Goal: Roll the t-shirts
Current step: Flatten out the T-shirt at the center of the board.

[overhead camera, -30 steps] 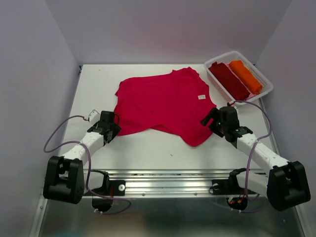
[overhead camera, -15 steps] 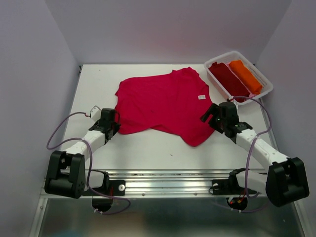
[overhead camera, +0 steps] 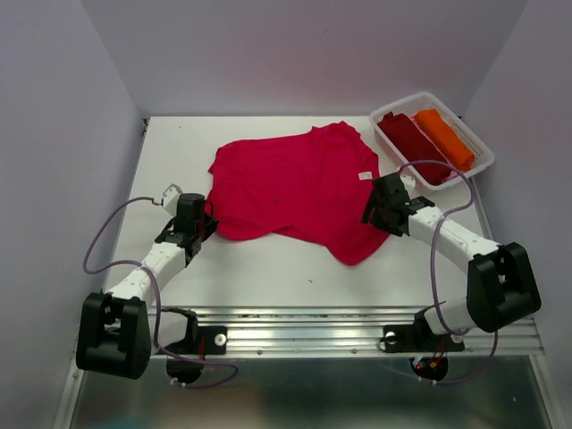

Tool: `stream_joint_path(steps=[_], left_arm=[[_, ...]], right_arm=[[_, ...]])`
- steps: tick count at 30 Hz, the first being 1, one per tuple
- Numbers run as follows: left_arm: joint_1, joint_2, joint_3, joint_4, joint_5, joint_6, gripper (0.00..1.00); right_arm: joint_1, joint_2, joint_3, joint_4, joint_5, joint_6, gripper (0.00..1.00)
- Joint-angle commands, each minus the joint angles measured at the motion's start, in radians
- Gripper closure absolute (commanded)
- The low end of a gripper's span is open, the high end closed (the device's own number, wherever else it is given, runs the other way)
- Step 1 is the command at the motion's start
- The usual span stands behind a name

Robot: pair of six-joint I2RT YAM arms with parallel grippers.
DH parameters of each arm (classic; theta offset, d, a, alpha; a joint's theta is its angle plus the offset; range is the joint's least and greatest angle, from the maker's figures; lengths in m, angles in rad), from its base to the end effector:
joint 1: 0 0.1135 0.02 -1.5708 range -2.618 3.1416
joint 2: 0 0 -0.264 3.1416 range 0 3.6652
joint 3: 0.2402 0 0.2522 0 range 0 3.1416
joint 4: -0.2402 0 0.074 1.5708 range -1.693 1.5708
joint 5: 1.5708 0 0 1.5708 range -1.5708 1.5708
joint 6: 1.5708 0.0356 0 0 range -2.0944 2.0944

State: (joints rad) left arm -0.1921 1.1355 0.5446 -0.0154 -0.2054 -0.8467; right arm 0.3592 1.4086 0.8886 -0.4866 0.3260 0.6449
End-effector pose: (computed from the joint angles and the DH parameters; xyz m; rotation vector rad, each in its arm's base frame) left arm 0.2320 -0.0377 0.2042 -0.8135 2.0296 -0.3720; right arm 0.2637 0.0868 0.2134 0.4731 2.4538 -0.0117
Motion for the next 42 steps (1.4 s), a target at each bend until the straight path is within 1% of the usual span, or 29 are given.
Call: stream_joint_path(steps=[1,4,5,6,8,13,16,18,19,20,22,23,26,29,33,34,35,36,37,39,41,42], left_arm=[[0.003,0.012,0.008,0.037,0.032,0.034,1.00],[0.003,0.020,0.008,0.041,0.034,0.035,1.00],[0.002,0.029,0.006,0.043,0.037,0.037,1.00],[0.003,0.032,0.008,0.043,0.038,0.035,1.00],[0.003,0.035,0.008,0.042,0.047,0.037,1.00],[0.003,0.021,0.009,0.028,0.043,0.043,1.00],[0.003,0.012,0.009,0.022,0.037,0.044,1.00],[0.003,0.009,0.008,0.017,0.031,0.038,1.00],[0.003,0.006,0.005,0.017,0.031,0.034,1.00],[0.002,-0.002,0.002,0.017,0.032,0.031,1.00],[0.002,-0.009,0.002,0.019,0.034,0.028,1.00],[0.002,-0.016,0.000,0.019,0.032,0.029,1.00],[0.003,-0.017,-0.002,0.019,0.027,0.026,1.00],[0.002,-0.011,0.000,0.020,0.034,0.026,1.00],[0.002,-0.017,0.012,0.017,0.035,0.028,1.00],[0.003,-0.019,0.012,0.017,0.034,0.029,1.00],[0.003,-0.019,0.014,0.017,0.032,0.029,1.00],[0.003,-0.019,0.015,0.017,0.031,0.029,1.00],[0.003,-0.019,0.015,0.017,0.031,0.028,1.00],[0.003,-0.013,0.017,0.017,0.031,0.028,1.00],[0.003,-0.010,0.017,0.017,0.031,0.026,1.00],[0.003,-0.011,0.015,0.017,0.031,0.028,1.00]], right_arm=[[0.003,-0.089,-0.119,0.009,0.053,0.152,0.25],[0.003,-0.183,-0.221,0.123,-0.031,0.176,0.24],[0.003,-0.204,-0.293,0.161,-0.091,0.165,0.23],[-0.011,-0.223,-0.322,0.215,-0.102,0.173,0.23],[-0.025,-0.258,-0.373,0.256,-0.120,0.200,0.23],[-0.034,-0.267,-0.484,0.391,-0.143,0.234,0.24],[-0.043,-0.234,-0.501,0.448,-0.102,0.227,0.34],[-0.052,-0.200,-0.508,0.515,-0.100,0.216,0.48],[-0.065,-0.186,-0.504,0.525,-0.105,0.216,0.52],[-0.065,-0.177,-0.498,0.526,-0.111,0.216,0.63],[-0.065,-0.172,-0.490,0.525,-0.122,0.217,0.74],[-0.065,-0.178,-0.490,0.523,-0.127,0.217,0.85],[-0.065,-0.221,-0.504,0.510,-0.130,0.220,0.99],[-0.065,-0.279,-0.493,0.425,-0.127,0.231,0.99],[-0.065,-0.361,-0.416,0.237,-0.137,0.248,0.99],[-0.065,-0.373,-0.378,0.141,-0.140,0.257,0.99],[-0.065,-0.381,-0.363,0.100,-0.146,0.268,0.99],[-0.065,-0.393,-0.349,0.021,-0.162,0.278,0.98],[-0.065,-0.402,-0.337,-0.006,-0.172,0.286,0.98],[-0.065,-0.431,-0.344,-0.074,-0.197,0.309,0.93],[-0.065,-0.450,-0.367,-0.122,-0.205,0.349,0.91],[-0.065,-0.459,-0.373,-0.147,-0.209,0.364,0.81]])
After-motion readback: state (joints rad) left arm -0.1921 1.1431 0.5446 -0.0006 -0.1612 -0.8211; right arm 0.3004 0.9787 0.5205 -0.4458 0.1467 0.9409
